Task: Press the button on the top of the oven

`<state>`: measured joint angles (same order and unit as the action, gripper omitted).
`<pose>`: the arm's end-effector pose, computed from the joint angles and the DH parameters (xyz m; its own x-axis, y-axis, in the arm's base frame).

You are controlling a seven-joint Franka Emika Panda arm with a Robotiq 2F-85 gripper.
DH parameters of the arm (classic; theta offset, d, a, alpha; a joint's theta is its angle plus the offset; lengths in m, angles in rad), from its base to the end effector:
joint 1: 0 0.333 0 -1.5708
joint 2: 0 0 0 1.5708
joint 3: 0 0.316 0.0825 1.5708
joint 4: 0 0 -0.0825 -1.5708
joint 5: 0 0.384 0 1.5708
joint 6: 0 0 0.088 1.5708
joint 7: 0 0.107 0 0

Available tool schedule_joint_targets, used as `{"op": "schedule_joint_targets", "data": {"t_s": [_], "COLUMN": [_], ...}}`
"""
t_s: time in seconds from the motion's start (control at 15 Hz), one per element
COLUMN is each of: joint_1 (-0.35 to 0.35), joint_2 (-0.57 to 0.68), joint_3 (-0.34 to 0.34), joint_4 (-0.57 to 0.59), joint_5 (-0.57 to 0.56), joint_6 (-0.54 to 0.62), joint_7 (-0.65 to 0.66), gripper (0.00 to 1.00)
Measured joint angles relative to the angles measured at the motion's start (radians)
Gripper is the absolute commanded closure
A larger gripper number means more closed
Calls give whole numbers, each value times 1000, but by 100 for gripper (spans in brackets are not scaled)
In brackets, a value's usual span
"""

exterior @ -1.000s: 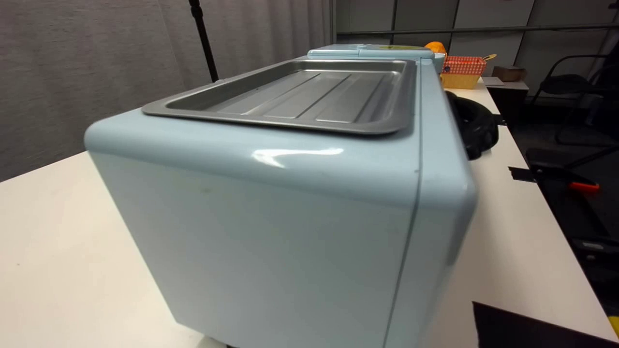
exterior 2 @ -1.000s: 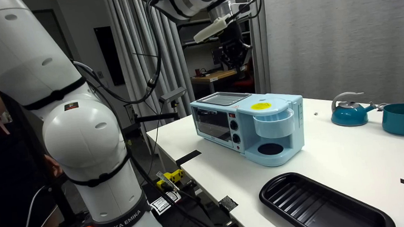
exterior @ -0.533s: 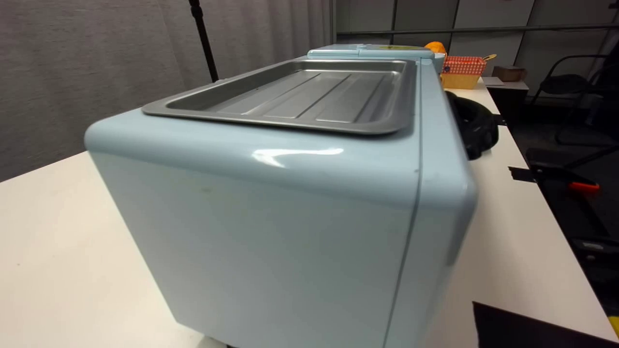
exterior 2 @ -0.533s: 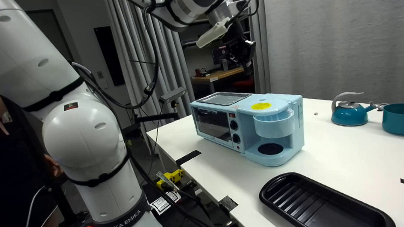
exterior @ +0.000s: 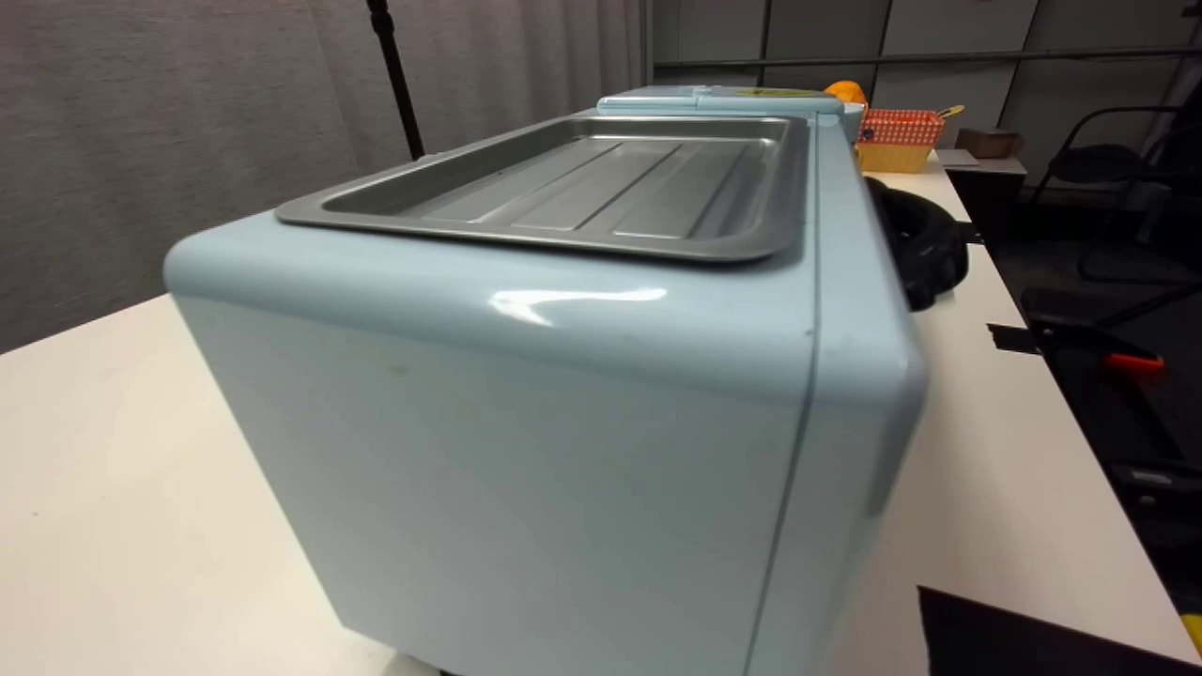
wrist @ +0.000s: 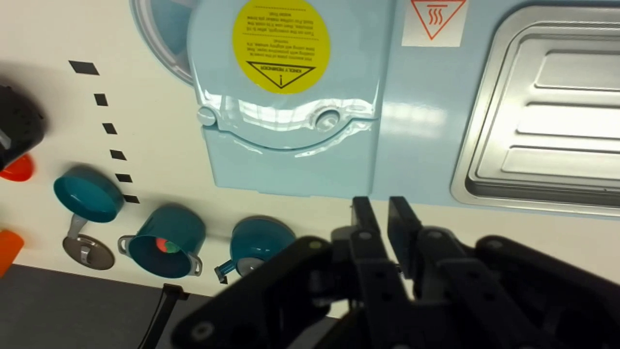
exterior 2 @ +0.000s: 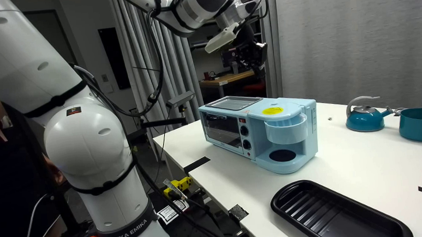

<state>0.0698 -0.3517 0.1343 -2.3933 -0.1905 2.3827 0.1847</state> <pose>0.4575 0.0961 0.4847 0.9251 0.1538 0.3473 0.1061 -0.9826 0.1524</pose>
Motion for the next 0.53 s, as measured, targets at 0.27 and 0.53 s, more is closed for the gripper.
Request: {"op": "schedule_joint_targets", "data": {"t_s": [0.27,0.53], "joint_1": [-6,-11], "joint_2": [-17,-31], "joint_3": [0,0], "joint_4": [-16,-27], "joint_5": [0,0], "joint_6": [2,2], "joint_7": [1,2], "gripper": [22,0]}}
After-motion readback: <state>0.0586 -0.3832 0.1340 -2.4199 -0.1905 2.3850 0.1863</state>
